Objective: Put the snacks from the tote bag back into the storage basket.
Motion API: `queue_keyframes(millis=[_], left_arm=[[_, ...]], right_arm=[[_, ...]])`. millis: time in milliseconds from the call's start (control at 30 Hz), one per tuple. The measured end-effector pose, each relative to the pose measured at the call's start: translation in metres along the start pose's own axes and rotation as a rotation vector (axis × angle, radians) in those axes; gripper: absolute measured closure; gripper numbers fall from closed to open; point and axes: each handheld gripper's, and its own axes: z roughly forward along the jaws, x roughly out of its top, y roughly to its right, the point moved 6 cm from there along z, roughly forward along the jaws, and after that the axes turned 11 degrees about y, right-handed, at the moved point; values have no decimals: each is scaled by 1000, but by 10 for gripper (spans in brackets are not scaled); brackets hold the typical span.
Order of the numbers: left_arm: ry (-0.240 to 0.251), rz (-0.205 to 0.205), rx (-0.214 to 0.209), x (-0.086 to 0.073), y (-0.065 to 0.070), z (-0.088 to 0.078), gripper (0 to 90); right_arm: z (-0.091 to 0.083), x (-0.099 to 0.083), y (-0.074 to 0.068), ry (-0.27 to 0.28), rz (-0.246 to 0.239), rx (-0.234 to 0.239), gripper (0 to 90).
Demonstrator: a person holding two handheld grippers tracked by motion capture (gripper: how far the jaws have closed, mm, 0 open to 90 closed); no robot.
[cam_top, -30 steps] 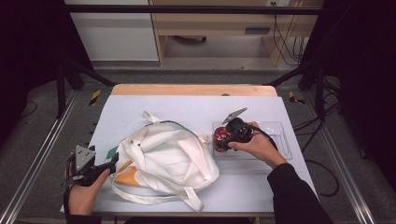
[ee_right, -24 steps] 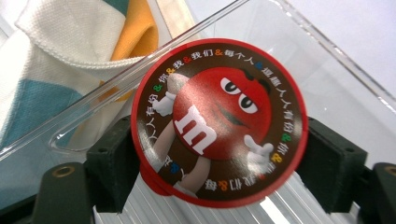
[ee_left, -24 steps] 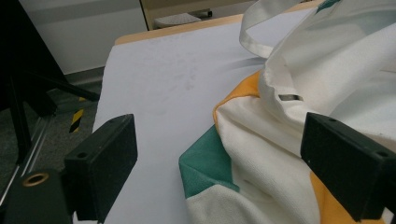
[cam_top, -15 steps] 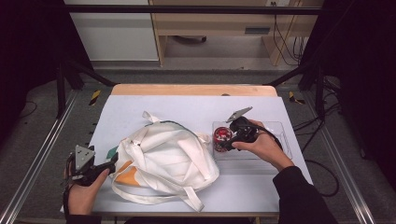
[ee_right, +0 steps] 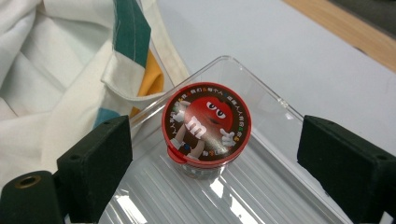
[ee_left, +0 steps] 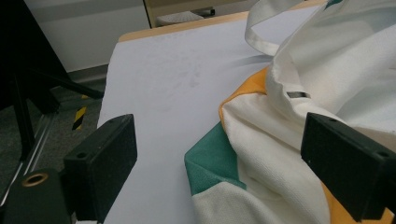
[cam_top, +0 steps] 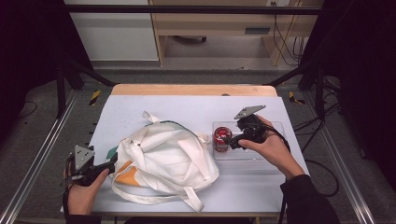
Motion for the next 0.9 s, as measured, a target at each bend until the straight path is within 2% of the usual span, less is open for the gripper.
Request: queue_keyframes(millis=[100, 300, 400, 533, 667, 800, 900], left_arm=[[0, 0, 1, 0, 0, 0, 105], [-1, -3, -1, -1, 1, 1, 103], [-2, -5, -4, -1, 1, 1, 102], [2, -8, -2, -1, 1, 0, 100], [1, -15, 11, -1, 0, 0, 78], [4, -22, 15, -1, -1, 0, 71], [1, -22, 13, -2, -1, 0, 68]], right_arm=[[-9, 4, -2, 32, 13, -9, 98], [-31, 11, -5, 90, 37, -64, 92], [-43, 16, -3, 145, 75, -89, 93], [-58, 18, -3, 174, 92, -114, 90], [-71, 15, -1, 199, 103, -157, 90], [-77, 2, 1, 185, 106, -203, 90], [-82, -5, 3, 202, 136, -222, 90]])
